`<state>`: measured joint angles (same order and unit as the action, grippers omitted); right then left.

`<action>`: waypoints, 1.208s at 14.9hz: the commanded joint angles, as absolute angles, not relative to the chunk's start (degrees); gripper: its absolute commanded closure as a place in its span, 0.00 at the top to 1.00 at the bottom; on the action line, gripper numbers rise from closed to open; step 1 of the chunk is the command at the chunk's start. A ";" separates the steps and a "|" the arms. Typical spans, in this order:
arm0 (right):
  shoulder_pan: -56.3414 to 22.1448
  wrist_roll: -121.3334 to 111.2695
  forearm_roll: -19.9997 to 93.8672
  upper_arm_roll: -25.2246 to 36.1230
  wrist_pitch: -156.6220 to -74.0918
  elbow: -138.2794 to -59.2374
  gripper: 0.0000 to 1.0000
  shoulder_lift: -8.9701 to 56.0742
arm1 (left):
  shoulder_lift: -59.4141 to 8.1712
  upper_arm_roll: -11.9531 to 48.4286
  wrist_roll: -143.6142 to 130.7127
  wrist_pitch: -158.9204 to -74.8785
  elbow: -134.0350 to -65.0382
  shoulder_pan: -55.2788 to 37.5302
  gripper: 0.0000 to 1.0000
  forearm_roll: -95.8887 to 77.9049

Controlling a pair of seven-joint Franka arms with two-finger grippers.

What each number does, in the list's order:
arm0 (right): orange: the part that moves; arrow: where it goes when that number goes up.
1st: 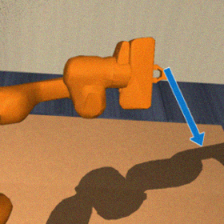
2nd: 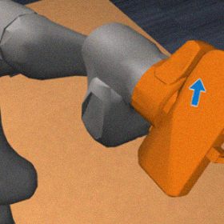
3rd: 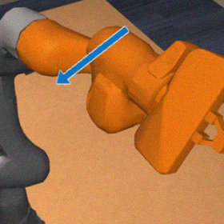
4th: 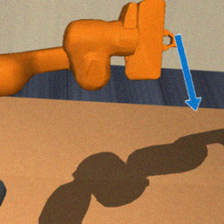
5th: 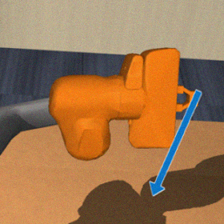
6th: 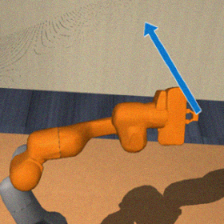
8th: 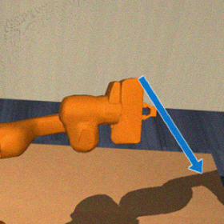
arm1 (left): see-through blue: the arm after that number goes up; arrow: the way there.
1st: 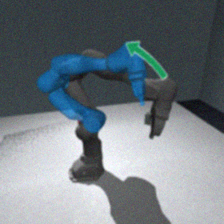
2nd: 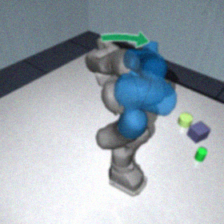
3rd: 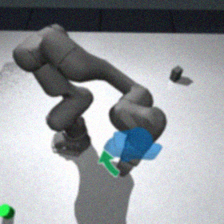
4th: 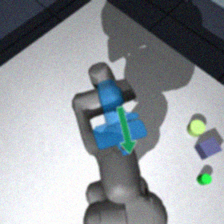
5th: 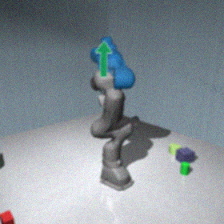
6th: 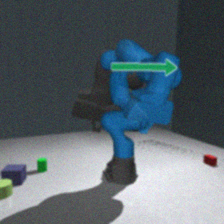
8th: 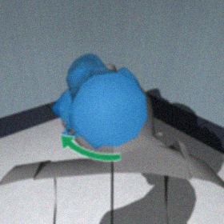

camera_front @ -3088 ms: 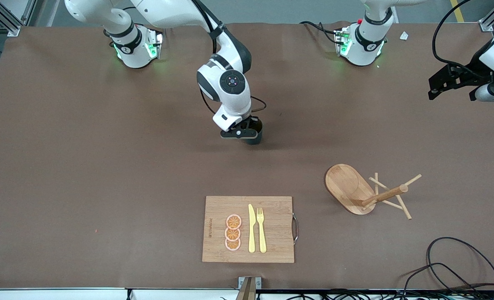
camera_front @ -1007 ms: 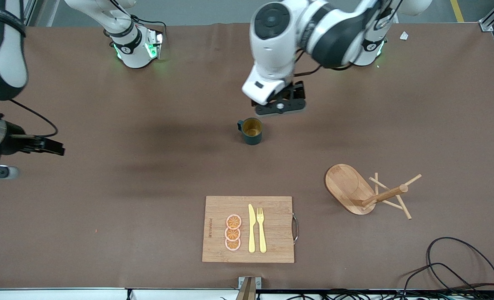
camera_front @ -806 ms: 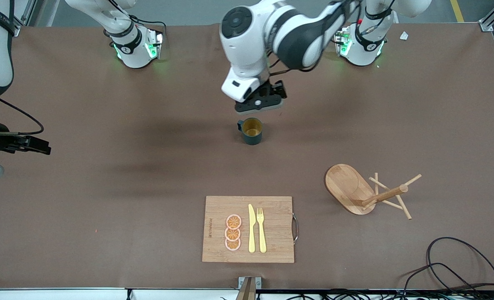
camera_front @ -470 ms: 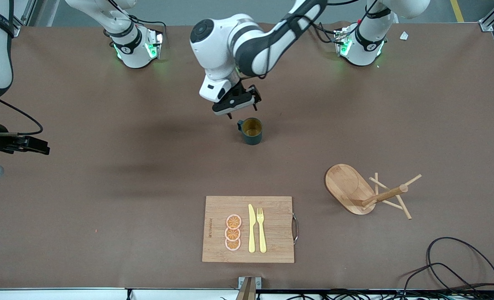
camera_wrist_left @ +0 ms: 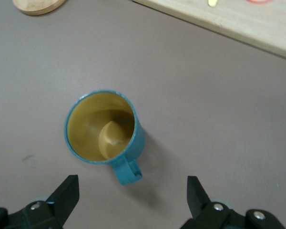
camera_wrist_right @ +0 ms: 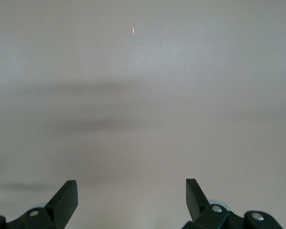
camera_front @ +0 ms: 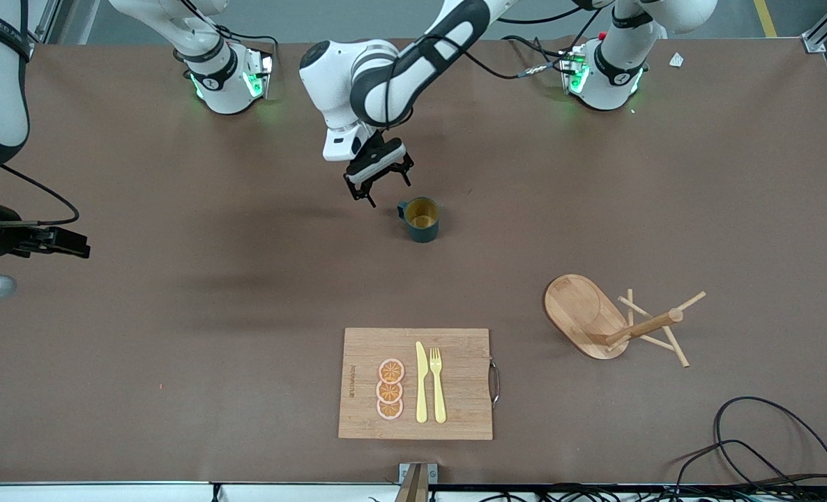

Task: Pass cup and hang on rack
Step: 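Lower the left gripper over the mug handle while the right gripper withdraws, then close the left gripper on the teal mug handle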

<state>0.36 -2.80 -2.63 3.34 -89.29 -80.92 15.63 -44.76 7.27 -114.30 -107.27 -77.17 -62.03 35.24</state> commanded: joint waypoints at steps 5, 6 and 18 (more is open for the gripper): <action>0.79 -0.81 0.70 2.99 -86.66 -81.12 1.00 12.31 | -54.39 -1.48 -134.98 -104.42 -73.21 -71.35 0.93 42.72; 0.79 0.86 0.79 2.81 -86.23 -81.21 1.00 11.87 | -55.10 -2.10 -136.04 -103.89 -73.21 -72.06 0.93 42.71; 0.09 0.62 -1.58 2.64 -83.59 -89.20 1.00 -0.61 | -56.69 -2.99 -137.46 -103.10 -72.95 -72.95 0.58 42.80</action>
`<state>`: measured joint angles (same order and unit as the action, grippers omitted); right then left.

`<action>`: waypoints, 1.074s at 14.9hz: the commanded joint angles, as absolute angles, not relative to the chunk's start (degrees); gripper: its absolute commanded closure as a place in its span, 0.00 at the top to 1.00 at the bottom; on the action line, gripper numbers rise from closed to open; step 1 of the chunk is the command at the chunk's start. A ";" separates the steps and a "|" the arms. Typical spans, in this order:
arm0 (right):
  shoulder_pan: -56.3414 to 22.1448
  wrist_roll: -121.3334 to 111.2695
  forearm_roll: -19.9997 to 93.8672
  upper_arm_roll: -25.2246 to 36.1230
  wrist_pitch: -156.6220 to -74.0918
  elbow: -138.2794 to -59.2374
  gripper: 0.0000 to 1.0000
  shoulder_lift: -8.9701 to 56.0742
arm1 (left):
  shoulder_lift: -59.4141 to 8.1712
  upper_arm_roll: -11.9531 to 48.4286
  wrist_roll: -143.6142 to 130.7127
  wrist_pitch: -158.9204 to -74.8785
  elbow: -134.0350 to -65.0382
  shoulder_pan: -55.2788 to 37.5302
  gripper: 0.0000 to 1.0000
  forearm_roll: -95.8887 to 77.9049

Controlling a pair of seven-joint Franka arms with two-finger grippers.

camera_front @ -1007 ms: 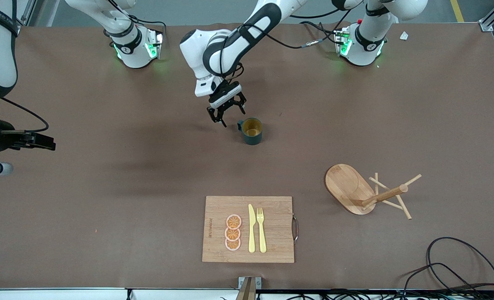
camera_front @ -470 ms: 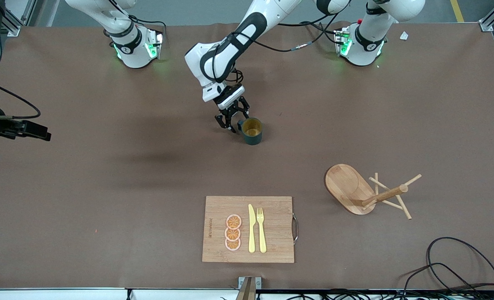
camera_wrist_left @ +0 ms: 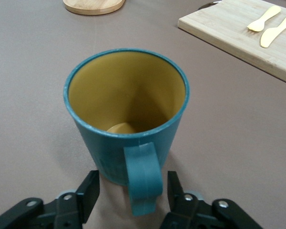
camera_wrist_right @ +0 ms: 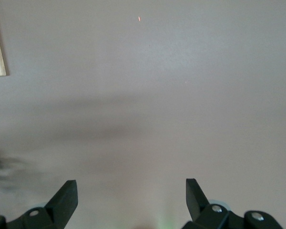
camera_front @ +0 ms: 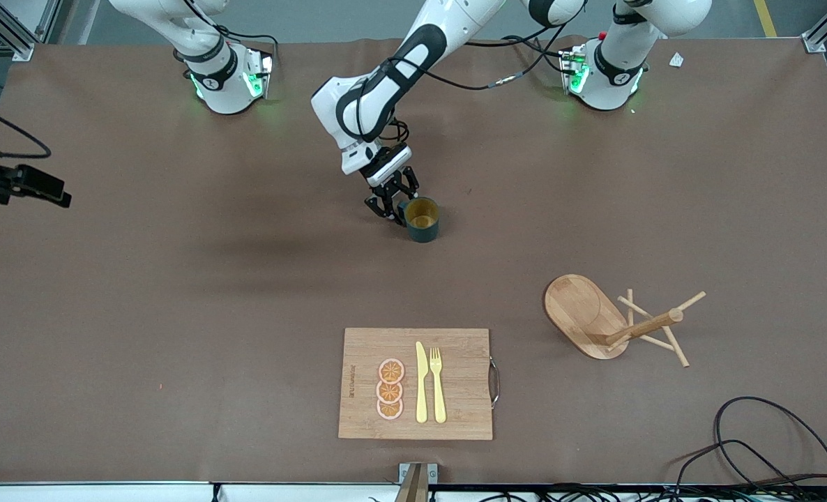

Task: Pass cup and hang on rack
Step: 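Close the left gripper on the teal mug handle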

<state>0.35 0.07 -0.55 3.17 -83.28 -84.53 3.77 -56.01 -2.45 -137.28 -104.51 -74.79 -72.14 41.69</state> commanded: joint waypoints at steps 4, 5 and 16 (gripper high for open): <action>0.00 0.70 -1.58 2.64 -82.27 -89.21 1.00 -2.10 | -56.34 -2.99 -137.20 -102.13 -72.95 -73.74 0.53 42.80; 0.00 0.70 -1.50 2.64 -82.18 -89.21 1.00 -2.81 | -56.34 -2.99 -137.11 -101.78 -72.95 -73.74 0.50 42.80; 0.26 0.79 -0.70 3.08 -82.09 -90.88 1.00 -6.42 | -52.48 -3.60 -131.93 -101.95 -72.95 -72.52 0.04 42.45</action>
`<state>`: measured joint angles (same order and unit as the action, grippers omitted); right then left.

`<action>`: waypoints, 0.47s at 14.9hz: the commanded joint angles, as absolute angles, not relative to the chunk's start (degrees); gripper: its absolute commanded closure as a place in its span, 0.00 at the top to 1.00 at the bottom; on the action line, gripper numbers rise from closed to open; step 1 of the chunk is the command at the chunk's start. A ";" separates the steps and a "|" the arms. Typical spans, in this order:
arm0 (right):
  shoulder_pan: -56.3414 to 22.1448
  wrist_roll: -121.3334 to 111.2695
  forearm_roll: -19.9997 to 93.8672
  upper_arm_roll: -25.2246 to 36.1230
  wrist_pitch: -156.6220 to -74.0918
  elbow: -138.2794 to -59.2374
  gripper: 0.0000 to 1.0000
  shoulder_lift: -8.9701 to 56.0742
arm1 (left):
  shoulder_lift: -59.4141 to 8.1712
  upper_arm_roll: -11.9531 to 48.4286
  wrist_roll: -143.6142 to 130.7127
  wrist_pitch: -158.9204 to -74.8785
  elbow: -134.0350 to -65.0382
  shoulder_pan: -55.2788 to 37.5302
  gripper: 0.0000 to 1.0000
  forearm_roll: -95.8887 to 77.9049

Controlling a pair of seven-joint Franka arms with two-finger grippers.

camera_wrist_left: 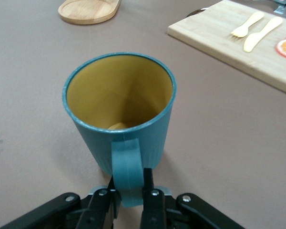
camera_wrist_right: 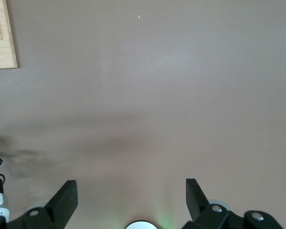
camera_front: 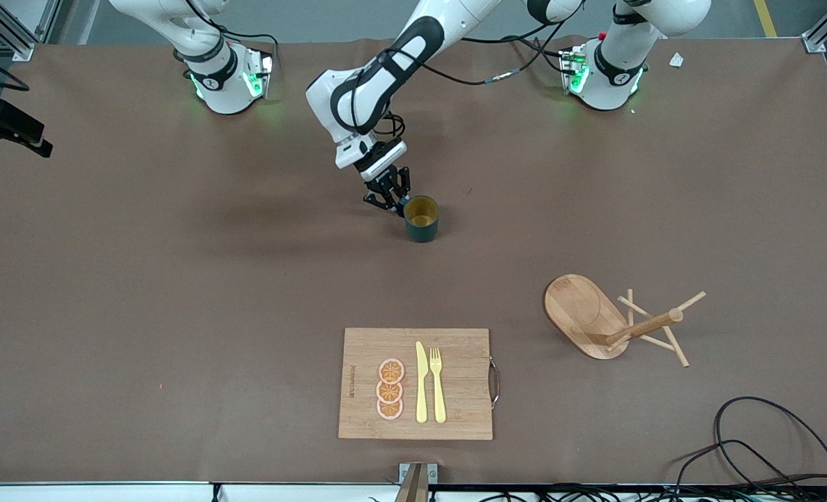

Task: Pass cup and hang on rack
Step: 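Close the left gripper on the teal mug handle, then lift the mug with the left gripper and carry it to the rack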

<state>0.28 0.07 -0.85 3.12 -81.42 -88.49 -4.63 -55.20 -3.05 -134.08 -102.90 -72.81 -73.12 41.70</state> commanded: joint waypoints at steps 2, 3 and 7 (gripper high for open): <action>0.18 0.79 -0.62 2.99 -82.09 -90.88 1.00 -6.33 | -49.76 -3.34 -130.18 -102.48 -73.04 -69.63 0.03 41.84; 0.26 0.79 -0.62 2.99 -82.00 -90.79 1.00 -6.33 | -48.53 -2.99 -128.60 -102.57 -73.04 -67.78 0.03 40.79; 0.53 0.62 -0.53 3.16 -80.86 -90.70 1.00 -6.33 | -40.02 -3.16 -115.52 -103.71 -73.21 -60.84 0.04 30.43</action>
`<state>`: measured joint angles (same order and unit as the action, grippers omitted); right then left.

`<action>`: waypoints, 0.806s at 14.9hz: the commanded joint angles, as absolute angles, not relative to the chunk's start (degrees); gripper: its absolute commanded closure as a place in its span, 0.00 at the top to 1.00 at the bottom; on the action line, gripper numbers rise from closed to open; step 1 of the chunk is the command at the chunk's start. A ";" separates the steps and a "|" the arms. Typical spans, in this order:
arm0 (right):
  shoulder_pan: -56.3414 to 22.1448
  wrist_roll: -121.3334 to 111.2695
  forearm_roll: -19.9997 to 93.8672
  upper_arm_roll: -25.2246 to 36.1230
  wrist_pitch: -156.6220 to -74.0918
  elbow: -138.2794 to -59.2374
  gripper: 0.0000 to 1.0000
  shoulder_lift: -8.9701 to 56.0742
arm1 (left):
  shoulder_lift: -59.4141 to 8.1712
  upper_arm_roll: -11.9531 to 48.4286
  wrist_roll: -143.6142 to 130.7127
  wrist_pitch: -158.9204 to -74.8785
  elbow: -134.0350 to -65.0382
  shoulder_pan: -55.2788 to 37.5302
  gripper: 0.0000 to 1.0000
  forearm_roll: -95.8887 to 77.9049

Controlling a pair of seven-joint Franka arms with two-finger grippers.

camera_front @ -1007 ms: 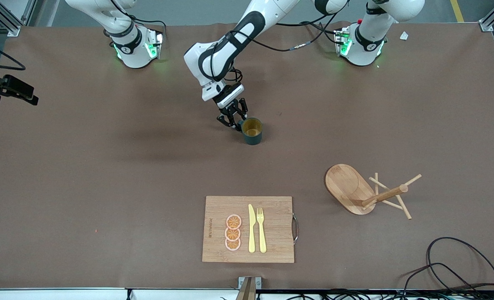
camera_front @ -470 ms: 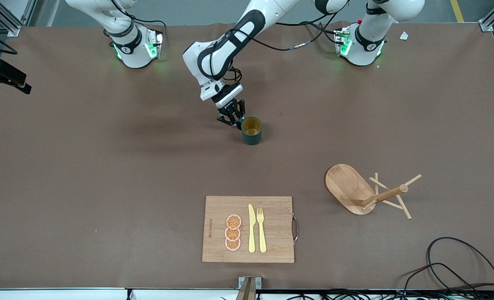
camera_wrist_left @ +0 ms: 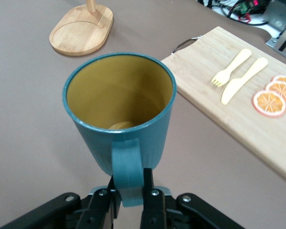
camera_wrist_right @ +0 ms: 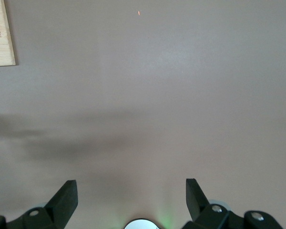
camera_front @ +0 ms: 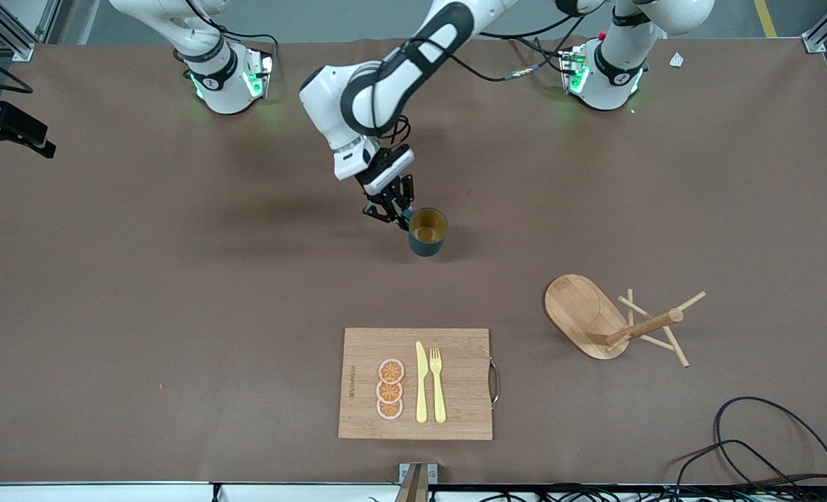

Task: Pass cup and hang on rack
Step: 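Lift the mug with the left gripper and carry it to the rack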

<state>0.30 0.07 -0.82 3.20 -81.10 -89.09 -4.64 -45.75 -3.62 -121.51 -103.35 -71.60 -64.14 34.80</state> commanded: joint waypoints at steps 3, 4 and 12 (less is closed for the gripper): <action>0.53 0.18 -0.62 3.16 -80.77 -90.53 1.00 -6.33 | -32.45 -3.34 -103.85 -104.94 -73.21 -53.64 0.04 18.15; 0.61 -0.87 -0.62 3.16 -80.77 -90.44 1.00 -6.33 | -30.43 -3.34 -99.45 -104.94 -73.30 -51.44 0.04 14.28; 0.53 -1.32 1.05 5.62 -80.33 -90.35 1.00 -6.33 | -22.85 -3.25 -73.24 -104.68 -73.39 -28.51 0.03 -19.38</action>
<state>0.36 -0.54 -0.15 4.75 -80.71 -89.09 -4.73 -24.32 -3.98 -78.20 -104.22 -71.56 -33.54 -12.03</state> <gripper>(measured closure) 0.000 0.789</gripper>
